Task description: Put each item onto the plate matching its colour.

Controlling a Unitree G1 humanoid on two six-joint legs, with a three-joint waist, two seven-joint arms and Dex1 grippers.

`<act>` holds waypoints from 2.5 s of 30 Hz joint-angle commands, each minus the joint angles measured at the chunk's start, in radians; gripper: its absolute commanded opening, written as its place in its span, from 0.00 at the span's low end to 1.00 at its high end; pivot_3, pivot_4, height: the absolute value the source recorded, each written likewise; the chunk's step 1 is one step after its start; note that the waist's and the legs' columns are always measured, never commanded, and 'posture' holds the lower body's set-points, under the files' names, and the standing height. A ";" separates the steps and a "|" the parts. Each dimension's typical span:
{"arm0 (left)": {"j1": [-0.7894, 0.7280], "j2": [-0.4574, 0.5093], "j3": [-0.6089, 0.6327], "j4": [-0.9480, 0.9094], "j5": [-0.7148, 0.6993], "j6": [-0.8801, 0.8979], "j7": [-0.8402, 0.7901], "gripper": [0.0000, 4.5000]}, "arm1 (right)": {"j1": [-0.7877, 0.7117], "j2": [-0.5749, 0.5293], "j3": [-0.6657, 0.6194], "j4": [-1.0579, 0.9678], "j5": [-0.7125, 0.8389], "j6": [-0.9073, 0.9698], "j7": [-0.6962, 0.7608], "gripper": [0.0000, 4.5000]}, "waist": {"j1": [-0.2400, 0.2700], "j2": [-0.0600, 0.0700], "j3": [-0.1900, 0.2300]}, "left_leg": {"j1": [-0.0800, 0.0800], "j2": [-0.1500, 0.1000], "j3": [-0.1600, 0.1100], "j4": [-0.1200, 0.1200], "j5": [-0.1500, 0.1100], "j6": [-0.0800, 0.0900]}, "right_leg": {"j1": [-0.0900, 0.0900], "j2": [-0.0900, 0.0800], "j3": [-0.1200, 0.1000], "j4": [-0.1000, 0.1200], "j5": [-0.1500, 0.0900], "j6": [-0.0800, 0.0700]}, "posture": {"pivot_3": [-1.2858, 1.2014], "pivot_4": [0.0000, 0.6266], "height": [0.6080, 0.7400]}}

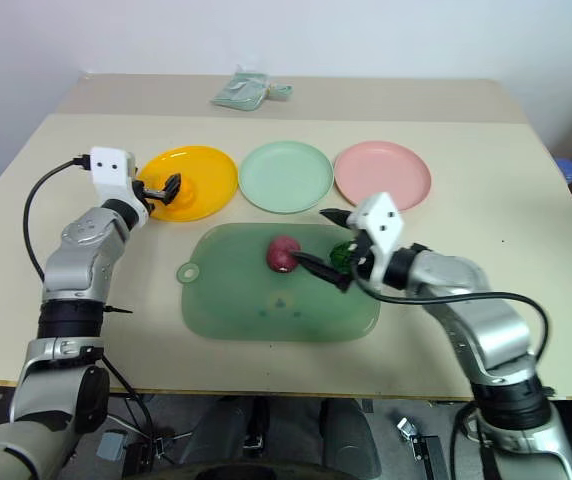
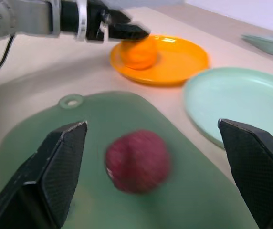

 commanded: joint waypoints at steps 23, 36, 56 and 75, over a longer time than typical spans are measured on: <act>0.529 0.254 -0.109 -0.700 -0.318 0.156 -0.498 1.00 | -0.185 0.127 0.093 0.103 -0.195 0.073 -0.080 0.43 | -0.019 0.001 0.000 | 0.000 0.000 -0.001 -0.002 0.000 0.000 | 0.000 -0.002 0.000 -0.001 0.000 -0.001 | 0.52 0.24 1.00; 0.510 0.209 -0.167 -0.690 -0.295 0.127 -0.484 1.00 | -0.568 0.105 -0.115 0.966 -0.398 -0.162 -0.362 0.43 | -0.026 0.001 0.000 | 0.000 -0.001 0.000 -0.003 0.000 0.000 | 0.000 -0.001 0.000 -0.001 0.000 -0.001 | 0.52 0.24 1.00; 0.550 0.237 -0.117 -0.661 -0.292 0.103 -0.496 1.00 | -0.038 -0.170 -0.086 0.298 -0.097 -0.139 0.299 0.99 | -0.023 0.002 0.000 | 0.002 0.001 0.000 -0.002 -0.004 0.007 | 0.002 -0.002 0.001 -0.002 0.000 -0.001 | 0.52 0.24 1.00; 0.608 0.163 -0.023 -0.626 -0.253 0.061 -0.365 1.00 | -0.431 0.276 -0.018 0.762 -0.344 -0.259 -0.185 0.44 | -0.026 0.003 0.000 | 0.001 0.001 0.000 -0.004 0.001 -0.002 | -0.001 0.000 0.001 0.000 0.000 -0.001 | 0.52 0.24 1.00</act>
